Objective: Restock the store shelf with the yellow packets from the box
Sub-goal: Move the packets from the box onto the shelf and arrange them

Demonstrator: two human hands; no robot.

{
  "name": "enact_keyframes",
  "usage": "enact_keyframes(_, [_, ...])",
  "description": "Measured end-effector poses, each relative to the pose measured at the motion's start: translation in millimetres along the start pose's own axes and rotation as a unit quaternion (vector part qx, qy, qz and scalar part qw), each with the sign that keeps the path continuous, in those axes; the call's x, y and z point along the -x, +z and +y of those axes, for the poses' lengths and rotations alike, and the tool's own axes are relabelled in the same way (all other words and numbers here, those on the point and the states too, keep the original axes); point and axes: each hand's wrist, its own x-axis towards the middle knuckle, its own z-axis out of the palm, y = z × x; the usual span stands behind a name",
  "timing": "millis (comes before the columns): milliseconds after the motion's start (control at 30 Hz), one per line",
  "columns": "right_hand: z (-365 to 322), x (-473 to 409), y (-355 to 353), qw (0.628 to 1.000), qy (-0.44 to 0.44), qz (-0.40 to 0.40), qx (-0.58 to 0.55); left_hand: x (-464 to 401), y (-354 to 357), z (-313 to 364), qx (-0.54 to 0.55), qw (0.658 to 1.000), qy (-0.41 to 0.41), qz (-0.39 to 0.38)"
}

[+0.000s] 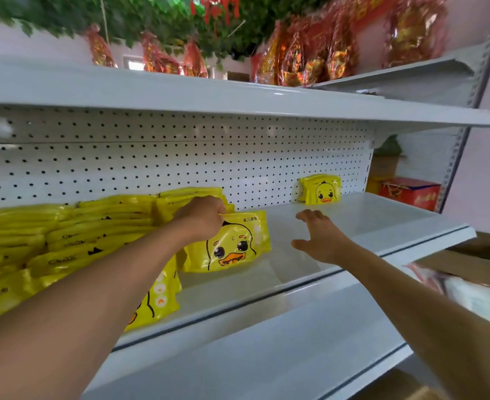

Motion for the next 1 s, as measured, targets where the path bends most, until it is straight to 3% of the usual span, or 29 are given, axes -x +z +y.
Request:
enact_keyframes(133, [6.6, 8.9, 0.8, 1.0, 0.014, -0.003, -0.007, -4.4, 14.0, -9.9, -0.035, 0.999, -0.022, -0.019])
enact_keyframes(333, [9.0, 16.9, 7.4, 0.999, 0.024, -0.005, -0.028, -8.4, 16.8, -9.7, -0.074, 0.997, -0.028, 0.01])
enact_keyframes(567, [14.2, 36.6, 6.4, 0.999, 0.024, -0.003, -0.029, -3.4, 21.8, 3.0, -0.085, 0.994, 0.039, 0.053])
enact_keyframes(800, [46.4, 81.2, -14.5, 1.0, 0.01, 0.003, -0.009, 14.3, 46.1, 71.3, -0.067, 0.989, 0.112, 0.074])
enact_keyframes(1000, [108.2, 143.2, -21.9, 0.999, 0.026, -0.031, 0.01, 54.1, 90.9, 160.0, -0.02, 0.985, 0.167, 0.029])
